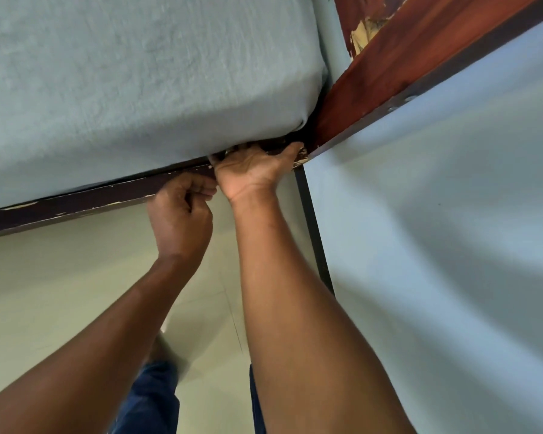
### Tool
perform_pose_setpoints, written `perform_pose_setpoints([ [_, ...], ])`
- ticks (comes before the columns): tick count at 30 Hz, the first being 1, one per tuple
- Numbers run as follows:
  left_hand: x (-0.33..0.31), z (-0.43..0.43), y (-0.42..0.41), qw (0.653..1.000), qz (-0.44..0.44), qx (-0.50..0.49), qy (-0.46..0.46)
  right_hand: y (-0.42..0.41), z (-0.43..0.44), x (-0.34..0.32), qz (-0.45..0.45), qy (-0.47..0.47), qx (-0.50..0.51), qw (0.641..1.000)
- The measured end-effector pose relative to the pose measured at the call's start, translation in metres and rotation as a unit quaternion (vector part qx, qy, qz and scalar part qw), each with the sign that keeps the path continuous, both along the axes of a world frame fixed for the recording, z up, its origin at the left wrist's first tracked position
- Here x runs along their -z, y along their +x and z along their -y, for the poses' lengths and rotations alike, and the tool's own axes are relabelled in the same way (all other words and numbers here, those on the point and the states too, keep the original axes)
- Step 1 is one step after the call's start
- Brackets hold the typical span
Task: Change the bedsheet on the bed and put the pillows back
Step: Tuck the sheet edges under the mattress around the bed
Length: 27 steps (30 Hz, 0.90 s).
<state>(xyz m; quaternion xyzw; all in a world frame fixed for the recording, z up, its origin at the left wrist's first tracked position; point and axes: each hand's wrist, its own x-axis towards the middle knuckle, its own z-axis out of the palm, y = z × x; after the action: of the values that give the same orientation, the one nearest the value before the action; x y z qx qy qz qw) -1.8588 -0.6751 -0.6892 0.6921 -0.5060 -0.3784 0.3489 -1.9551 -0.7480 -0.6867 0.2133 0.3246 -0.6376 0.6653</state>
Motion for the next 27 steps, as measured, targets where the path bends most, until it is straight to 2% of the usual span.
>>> perform_pose_setpoints([
  [7, 0.006, -0.007, -0.007, 0.998, -0.046, -0.035, 0.028, -0.019, -0.013, -0.004, 0.017, 0.016, -0.046, 0.999],
  [12, 0.003, -0.001, -0.006, 0.996, -0.041, -0.048, 0.056, -0.047, -0.034, -0.023, -0.058, 0.100, -0.057, 0.992],
  [18, -0.017, 0.010, 0.015, 0.995, -0.034, -0.042, 0.079, -0.019, -0.007, -0.028, -0.108, 0.106, -0.001, 0.988],
  [21, -0.032, 0.000, 0.037, 0.994, -0.028, -0.041, 0.098, 0.005, -0.032, -0.048, -0.128, 0.159, -0.014, 0.979],
  [24, -0.043, -0.008, 0.062, 0.992, -0.026, -0.057, 0.107, 0.029, -0.011, -0.062, -0.095, 0.132, -0.059, 0.985],
  [27, -0.053, -0.003, 0.080, 0.993, -0.025, -0.050, 0.105, 0.029, 0.013, -0.058, -0.122, 0.128, -0.068, 0.982],
])
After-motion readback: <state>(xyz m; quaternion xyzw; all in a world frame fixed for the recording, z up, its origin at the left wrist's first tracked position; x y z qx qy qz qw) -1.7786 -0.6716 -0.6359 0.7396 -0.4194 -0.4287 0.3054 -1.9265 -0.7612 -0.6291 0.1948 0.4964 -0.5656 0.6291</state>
